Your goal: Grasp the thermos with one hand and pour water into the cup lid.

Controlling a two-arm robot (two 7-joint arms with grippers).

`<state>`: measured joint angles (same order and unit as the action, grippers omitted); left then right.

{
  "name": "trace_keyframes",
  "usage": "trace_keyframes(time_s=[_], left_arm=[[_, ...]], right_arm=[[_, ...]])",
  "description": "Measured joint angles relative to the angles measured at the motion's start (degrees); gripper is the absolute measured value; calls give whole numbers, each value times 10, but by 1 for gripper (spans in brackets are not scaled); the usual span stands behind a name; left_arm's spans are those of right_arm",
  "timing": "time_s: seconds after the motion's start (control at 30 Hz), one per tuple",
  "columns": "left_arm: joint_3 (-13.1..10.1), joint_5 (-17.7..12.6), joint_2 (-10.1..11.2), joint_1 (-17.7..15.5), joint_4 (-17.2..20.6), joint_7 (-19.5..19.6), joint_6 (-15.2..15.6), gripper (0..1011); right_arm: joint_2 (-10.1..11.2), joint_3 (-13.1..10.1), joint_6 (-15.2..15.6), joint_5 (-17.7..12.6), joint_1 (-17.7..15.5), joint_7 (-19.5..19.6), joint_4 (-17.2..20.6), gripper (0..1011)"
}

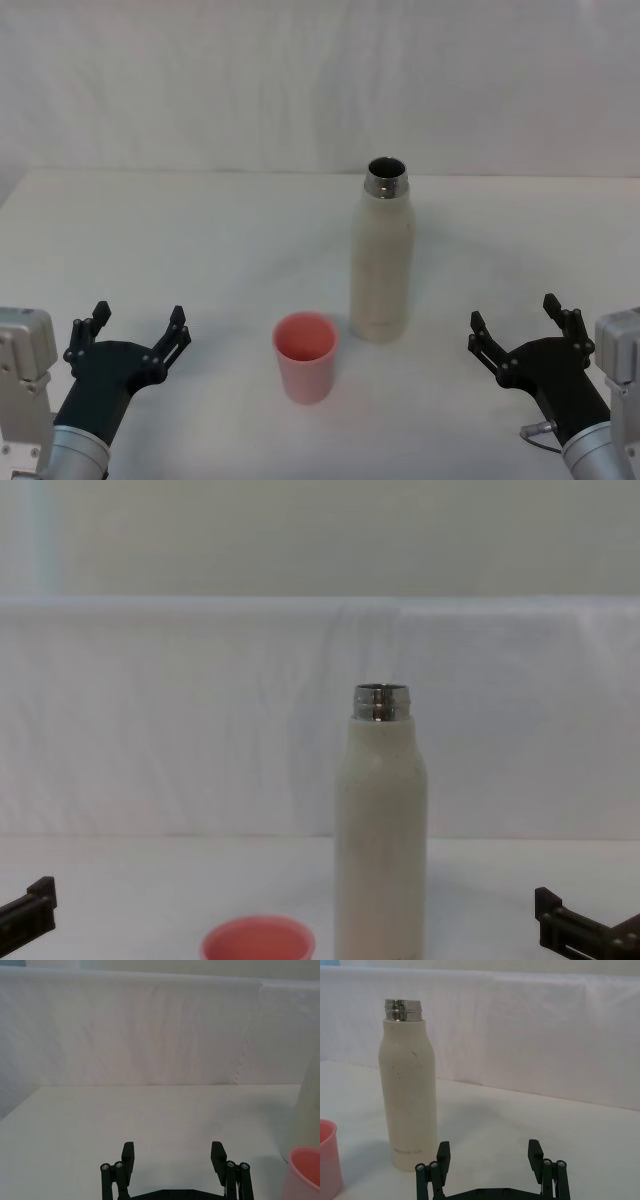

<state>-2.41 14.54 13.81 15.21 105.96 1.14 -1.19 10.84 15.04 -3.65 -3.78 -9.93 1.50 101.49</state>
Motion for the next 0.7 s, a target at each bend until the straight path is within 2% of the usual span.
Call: trace_keyframes(time_s=[0.7], left_arm=[[0, 0, 0, 0, 0, 0, 0, 1001]], right_arm=[[0, 0, 0, 0, 0, 0, 0, 1001]])
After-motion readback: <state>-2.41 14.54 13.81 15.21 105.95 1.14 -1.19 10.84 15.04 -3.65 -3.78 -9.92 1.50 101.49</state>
